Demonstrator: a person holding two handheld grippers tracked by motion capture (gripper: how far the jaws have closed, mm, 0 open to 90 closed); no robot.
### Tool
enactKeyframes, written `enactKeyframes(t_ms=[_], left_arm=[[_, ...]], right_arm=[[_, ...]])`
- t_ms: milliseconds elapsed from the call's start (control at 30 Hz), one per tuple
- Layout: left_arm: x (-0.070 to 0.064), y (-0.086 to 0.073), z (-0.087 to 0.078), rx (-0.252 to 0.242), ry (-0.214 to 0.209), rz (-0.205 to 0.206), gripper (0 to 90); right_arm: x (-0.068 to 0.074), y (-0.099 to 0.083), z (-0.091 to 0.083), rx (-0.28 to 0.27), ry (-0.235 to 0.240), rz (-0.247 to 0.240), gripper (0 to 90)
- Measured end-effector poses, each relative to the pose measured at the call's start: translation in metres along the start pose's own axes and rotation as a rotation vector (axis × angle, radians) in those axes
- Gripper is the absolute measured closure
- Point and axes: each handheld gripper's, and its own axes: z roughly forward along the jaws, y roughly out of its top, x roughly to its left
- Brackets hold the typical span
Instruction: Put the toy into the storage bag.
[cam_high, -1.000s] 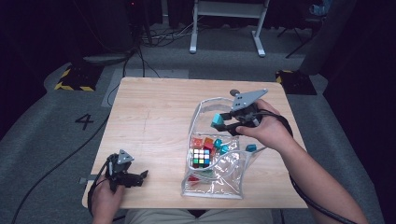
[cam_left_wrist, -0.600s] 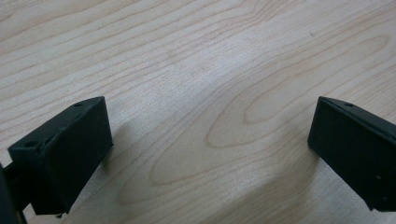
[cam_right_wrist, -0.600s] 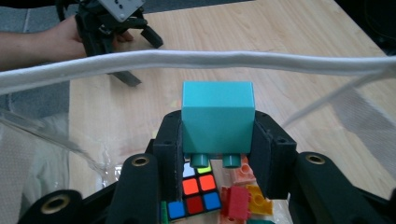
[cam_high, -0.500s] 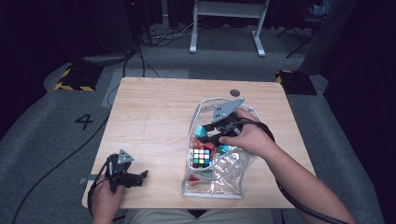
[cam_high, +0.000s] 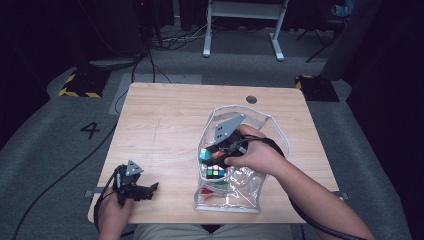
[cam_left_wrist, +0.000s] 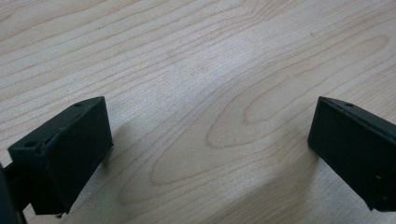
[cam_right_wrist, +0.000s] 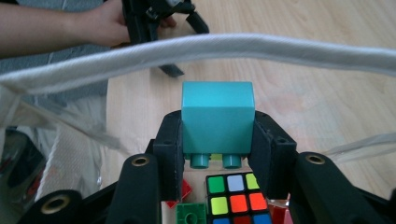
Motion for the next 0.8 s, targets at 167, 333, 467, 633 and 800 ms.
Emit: enactKeyframes(t_ms=[167, 333, 467, 633, 800], left_arm=[[0.0, 0.0, 0.0, 0.0, 0.0, -0.001, 0.0], [0.0, 0.0, 0.0, -0.002, 0.003, -0.001, 0.0], [0.0, 0.0, 0.0, -0.001, 0.001, -0.002, 0.0], [0.0, 0.0, 0.0, -0.001, 0.001, -0.002, 0.0], [0.0, 0.0, 0.0, -0.002, 0.003, -0.001, 0.0]], right_arm=[[0.005, -0.002, 0.008, 0.044, 0.034, -0.008, 59.2], [0.01, -0.003, 0.015, 0.082, 0.077, -0.014, 59.2], [0.013, -0.004, 0.02, 0.107, 0.095, -0.017, 59.2], [0.016, -0.005, 0.025, 0.146, 0.125, -0.022, 59.2], [0.02, -0.005, 0.032, 0.186, 0.177, -0.035, 59.2]])
